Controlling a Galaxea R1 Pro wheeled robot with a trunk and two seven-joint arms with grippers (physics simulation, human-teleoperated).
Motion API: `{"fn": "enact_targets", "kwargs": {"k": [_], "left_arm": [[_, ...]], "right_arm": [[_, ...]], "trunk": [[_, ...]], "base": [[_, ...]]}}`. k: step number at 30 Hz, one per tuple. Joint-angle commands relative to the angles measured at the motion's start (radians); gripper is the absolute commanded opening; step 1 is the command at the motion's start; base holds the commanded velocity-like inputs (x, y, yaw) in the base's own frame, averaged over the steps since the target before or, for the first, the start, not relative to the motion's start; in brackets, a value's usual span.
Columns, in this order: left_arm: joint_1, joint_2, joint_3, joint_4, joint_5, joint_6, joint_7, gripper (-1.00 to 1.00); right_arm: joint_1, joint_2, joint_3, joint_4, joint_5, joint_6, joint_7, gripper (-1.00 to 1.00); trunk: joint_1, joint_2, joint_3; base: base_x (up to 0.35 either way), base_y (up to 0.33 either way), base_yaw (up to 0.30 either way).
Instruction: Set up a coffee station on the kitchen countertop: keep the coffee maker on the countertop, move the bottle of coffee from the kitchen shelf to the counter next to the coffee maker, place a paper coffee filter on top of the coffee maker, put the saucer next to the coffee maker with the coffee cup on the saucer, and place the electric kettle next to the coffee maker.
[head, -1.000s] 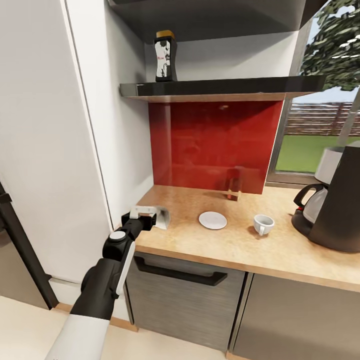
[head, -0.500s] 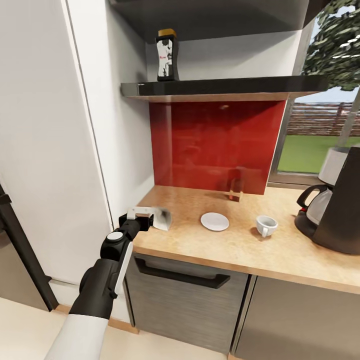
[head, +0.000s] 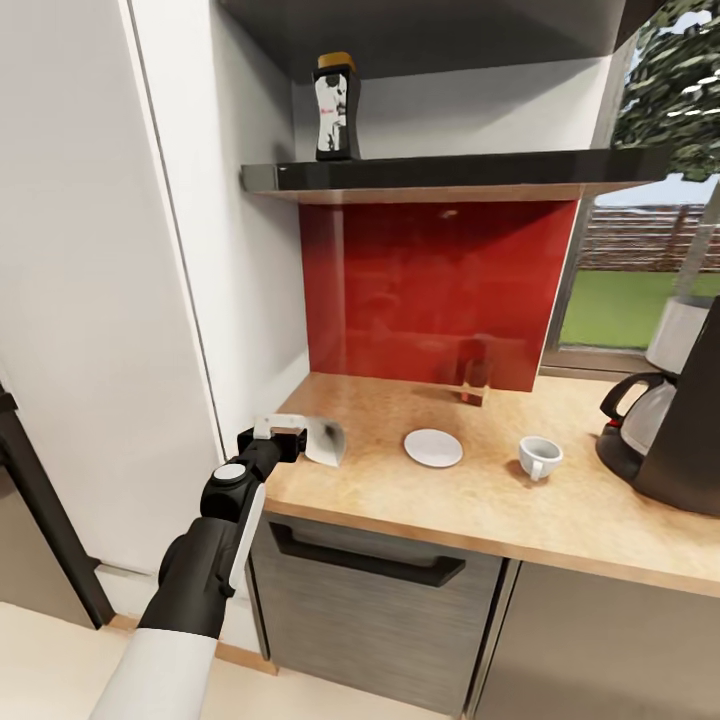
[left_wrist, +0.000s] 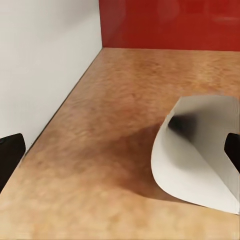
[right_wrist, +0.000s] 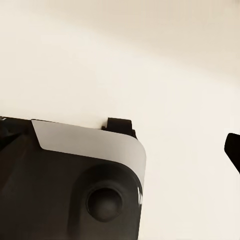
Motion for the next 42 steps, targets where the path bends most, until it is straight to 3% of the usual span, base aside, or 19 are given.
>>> {"fn": "enact_targets", "kwargs": {"k": [1, 22, 25, 29, 30, 38, 42], "left_arm": [[-0.001, 0.000, -0.001, -0.001, -0.005, 0.005, 0.002, 1.00], [-0.001, 0.000, -0.001, 0.001, -0.006, 0.004, 0.002, 1.00], [-0.001, 0.000, -0.002, 0.034, -0.005, 0.001, 0.002, 1.00], [-0.001, 0.000, -0.001, 0.089, -0.004, -0.055, 0.002, 1.00], [-0.001, 0.000, -0.002, 0.121, -0.004, -0.100, 0.002, 1.00], [-0.001, 0.000, -0.003, 0.144, -0.004, -0.129, 0.003, 1.00], [0.002, 0.000, -0.001, 0.139, 0.013, -0.133, 0.001, 1.00]], "right_arm": [[0.000, 0.000, 0.006, 0.001, 0.001, -0.003, 0.000, 1.00], [0.000, 0.000, 0.035, 0.002, 0.001, -0.003, 0.000, 1.00], [0.001, 0.000, 0.037, 0.002, 0.001, -0.003, 0.000, 1.00], [0.001, 0.000, 0.038, 0.002, 0.001, -0.003, 0.000, 1.00], [0.001, 0.000, 0.038, 0.002, 0.001, -0.003, 0.000, 1.00], [0.001, 0.000, 0.038, 0.002, 0.001, -0.003, 0.000, 1.00], [-0.002, -0.002, 0.041, -0.001, 0.002, -0.003, 0.000, 1.00]], "trunk": [[0.000, -0.001, -0.001], [0.000, -0.001, -0.001], [0.000, -0.001, -0.001], [0.000, -0.001, -0.001], [0.000, -0.001, -0.001], [0.000, -0.001, -0.001], [0.000, -0.001, -0.001]], "base": [[0.095, 0.001, 0.000], [0.087, 0.000, 0.000], [0.011, 0.000, 0.000], [0.003, 0.000, 0.000], [0.000, 0.000, 0.000], [0.000, 0.000, 0.000], [0.000, 0.000, 0.000]]}}
